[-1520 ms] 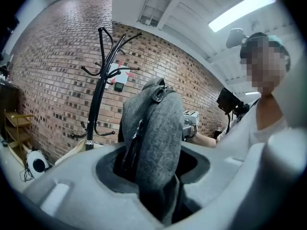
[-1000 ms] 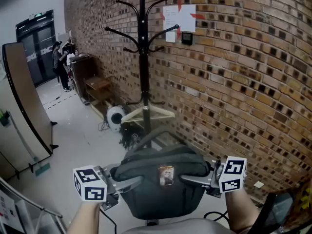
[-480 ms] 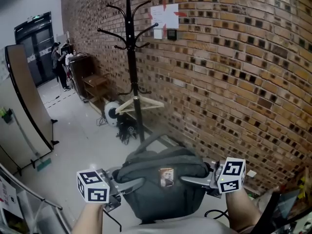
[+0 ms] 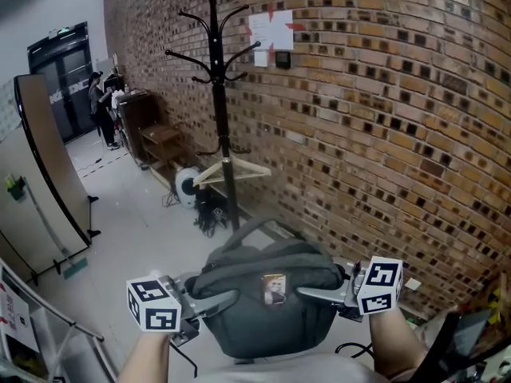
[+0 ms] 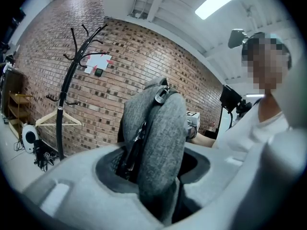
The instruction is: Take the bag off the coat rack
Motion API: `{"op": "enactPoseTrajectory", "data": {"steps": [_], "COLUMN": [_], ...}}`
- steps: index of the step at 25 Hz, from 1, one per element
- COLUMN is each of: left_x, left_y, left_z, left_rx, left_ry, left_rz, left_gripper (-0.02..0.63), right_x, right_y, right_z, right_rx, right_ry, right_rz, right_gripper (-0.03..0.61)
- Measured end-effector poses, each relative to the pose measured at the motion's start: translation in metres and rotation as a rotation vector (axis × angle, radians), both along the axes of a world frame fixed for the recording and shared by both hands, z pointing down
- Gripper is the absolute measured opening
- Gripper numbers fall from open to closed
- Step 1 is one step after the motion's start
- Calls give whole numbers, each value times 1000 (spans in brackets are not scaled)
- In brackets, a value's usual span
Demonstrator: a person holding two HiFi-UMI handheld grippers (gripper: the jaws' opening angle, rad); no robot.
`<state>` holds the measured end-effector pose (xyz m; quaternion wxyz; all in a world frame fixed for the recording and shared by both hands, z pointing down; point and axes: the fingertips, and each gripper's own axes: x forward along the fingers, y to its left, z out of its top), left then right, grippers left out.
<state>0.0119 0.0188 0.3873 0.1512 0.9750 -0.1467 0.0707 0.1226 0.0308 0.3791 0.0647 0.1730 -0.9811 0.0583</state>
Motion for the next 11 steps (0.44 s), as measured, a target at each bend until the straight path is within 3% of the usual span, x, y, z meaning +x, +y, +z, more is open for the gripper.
{"op": "enactPoseTrajectory", "data": {"steps": [11], "left_x": [2], "left_y": [-6], "left_z": [-6], "left_rx": [4], "left_ry": [-4], "left_rz": [-12], "left_gripper": [196], "right_x": [1], "right_y": [-8], "right_z": [-5], "right_rx": [10], "right_ry": [1], "right_rz": [-11], "right_gripper": [169]}}
